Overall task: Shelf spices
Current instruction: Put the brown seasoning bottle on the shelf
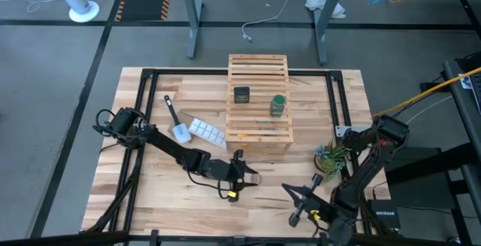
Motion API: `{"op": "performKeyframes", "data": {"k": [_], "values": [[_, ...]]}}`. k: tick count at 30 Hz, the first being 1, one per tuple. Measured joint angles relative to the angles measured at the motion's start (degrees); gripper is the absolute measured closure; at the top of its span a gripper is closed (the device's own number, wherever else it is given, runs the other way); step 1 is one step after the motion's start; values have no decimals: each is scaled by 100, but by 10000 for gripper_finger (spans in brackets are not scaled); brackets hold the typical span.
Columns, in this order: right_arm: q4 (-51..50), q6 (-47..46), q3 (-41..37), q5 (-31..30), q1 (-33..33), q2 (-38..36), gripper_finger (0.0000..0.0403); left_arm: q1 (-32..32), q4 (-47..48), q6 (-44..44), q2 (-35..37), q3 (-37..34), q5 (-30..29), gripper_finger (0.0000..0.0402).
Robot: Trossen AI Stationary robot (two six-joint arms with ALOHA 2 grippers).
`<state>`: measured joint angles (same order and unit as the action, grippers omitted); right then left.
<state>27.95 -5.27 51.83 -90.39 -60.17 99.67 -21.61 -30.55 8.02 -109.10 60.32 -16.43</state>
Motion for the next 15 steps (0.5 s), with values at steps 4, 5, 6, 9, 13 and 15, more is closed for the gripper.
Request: {"op": "performKeyframes", "data": {"k": [4, 5, 6, 9, 13, 15], "values": [[-1, 63, 0, 0, -222, -65, 393, 24, 658, -267, 200, 461, -264, 237], [-10, 99, 0, 6, -264, -65, 393, 32, 962, -269, 291, 583, -365, 237], [-21, 120, 0, 9, -304, -65, 393, 55, 1254, -272, 390, 704, -467, 237], [-16, 158, 0, 18, -389, -65, 393, 134, 1930, -424, 691, 1007, -602, 237], [15, 258, 0, 35, -408, -84, 393, 274, 2156, -702, 1096, 1187, -898, 237], [17, 270, 0, 35, -395, -84, 393, 379, 2142, -795, 1301, 1217, -1069, 237]]}}
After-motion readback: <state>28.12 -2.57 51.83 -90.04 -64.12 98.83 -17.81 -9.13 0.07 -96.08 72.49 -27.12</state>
